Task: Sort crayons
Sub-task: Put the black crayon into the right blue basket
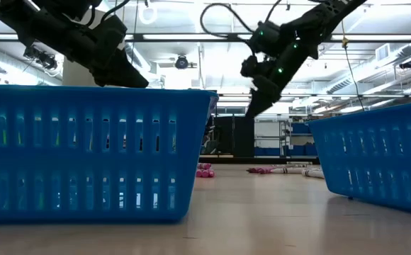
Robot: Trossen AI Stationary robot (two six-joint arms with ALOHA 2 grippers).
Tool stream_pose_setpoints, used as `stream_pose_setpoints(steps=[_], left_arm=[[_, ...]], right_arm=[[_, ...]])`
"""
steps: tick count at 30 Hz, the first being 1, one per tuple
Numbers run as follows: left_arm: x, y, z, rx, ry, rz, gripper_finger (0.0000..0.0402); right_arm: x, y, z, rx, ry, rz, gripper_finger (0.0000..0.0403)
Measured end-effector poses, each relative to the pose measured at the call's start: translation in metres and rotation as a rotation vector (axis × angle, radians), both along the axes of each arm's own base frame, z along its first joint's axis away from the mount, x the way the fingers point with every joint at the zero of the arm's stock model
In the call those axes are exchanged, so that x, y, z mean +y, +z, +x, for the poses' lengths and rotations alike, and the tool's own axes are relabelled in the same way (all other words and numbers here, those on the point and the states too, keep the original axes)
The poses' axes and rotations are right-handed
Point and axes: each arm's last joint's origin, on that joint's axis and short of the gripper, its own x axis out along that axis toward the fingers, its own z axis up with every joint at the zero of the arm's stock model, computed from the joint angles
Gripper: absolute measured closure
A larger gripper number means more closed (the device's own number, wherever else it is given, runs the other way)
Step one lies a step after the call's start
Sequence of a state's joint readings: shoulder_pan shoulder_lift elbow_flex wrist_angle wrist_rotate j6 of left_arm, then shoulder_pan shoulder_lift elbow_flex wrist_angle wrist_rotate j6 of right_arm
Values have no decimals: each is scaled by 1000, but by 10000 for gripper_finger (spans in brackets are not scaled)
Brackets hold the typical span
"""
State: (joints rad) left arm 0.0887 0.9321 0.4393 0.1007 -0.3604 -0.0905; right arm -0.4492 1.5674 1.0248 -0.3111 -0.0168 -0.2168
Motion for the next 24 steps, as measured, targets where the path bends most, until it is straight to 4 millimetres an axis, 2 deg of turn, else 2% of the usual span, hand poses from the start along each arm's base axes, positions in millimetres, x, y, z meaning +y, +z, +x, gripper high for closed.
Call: stream_pose_setpoints(steps=[4, 7, 14, 20, 24], left_arm=[[0, 0, 1, 4, -8, 22, 259], [0, -1, 2, 12, -10, 27, 259], [1, -2, 2, 25, -3, 50, 259], [1, -2, 2, 22, -1, 50, 259], [0, -2, 3, 21, -3, 49, 259]], right_arm=[[0, -9, -2, 71, -8, 7, 236], [0, -19, -7, 161, -20, 59, 222], [4, -33, -20, 378, -72, 64, 236], [3, -42, -21, 433, -55, 75, 242], [4, -55, -23, 459, -39, 79, 242]])
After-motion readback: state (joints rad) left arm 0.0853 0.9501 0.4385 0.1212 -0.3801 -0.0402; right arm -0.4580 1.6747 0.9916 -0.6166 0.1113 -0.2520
